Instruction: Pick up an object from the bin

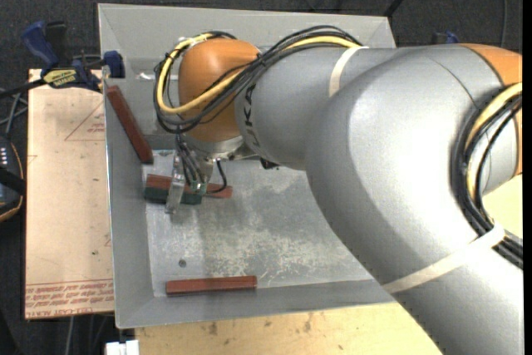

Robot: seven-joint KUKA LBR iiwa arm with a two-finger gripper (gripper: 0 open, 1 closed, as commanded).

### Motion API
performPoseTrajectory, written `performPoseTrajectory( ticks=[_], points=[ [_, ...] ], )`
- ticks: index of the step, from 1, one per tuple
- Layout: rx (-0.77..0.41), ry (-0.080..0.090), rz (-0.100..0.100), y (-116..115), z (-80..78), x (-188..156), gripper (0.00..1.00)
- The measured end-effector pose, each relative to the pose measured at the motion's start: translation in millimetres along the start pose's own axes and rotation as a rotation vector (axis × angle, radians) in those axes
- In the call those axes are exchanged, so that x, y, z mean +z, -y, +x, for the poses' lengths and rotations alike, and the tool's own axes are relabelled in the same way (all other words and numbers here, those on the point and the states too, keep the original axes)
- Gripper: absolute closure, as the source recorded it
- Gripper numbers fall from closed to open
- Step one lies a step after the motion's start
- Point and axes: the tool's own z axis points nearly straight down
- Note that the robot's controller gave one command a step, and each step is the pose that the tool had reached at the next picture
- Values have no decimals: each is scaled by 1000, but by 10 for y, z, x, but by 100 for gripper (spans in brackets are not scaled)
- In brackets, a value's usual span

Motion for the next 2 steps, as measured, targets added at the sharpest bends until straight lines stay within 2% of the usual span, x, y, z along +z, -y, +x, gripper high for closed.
performPoseTrajectory(
  ticks=[2],
  points=[
    [-1, -3, 4, 4, 7, -173, 100]
  ],
)
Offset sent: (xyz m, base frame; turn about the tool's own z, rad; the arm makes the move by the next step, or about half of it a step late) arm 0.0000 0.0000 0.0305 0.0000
